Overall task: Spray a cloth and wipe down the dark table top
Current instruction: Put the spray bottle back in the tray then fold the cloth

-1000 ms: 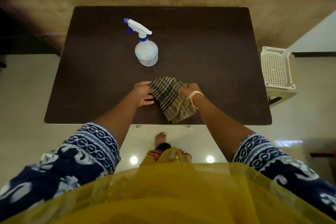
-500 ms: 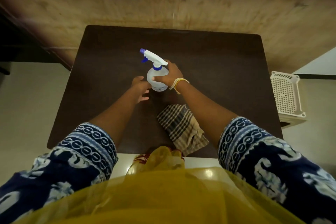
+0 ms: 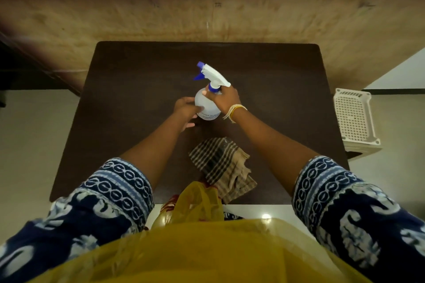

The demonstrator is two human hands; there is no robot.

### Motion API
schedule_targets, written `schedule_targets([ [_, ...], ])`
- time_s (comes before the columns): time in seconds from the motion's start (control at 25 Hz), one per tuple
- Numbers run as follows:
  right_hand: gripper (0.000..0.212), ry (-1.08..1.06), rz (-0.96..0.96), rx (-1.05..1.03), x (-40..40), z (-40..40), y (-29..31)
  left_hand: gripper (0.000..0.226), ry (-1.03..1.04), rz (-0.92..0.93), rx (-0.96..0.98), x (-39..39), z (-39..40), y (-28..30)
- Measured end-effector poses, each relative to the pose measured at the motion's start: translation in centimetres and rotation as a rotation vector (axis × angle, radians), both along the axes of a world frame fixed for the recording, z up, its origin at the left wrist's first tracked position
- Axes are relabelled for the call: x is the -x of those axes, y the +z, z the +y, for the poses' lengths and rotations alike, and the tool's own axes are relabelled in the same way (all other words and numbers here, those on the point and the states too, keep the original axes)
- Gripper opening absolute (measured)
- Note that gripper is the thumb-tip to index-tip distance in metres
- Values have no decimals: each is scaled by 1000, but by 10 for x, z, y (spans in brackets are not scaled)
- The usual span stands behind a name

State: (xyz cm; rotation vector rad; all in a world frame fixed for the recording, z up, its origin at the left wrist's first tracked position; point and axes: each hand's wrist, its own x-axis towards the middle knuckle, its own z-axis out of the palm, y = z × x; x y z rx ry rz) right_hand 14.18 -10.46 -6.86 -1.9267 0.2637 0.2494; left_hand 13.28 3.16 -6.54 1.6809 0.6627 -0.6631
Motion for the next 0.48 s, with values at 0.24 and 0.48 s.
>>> schedule_targets([
  [0.24,35,-155,-64,12,35,-130,19,38,-121,-129,6,27,-113,14],
  [0.48,43,-231,-96,84,90,-284,33,44,-298,-160,47,75,-269,32],
])
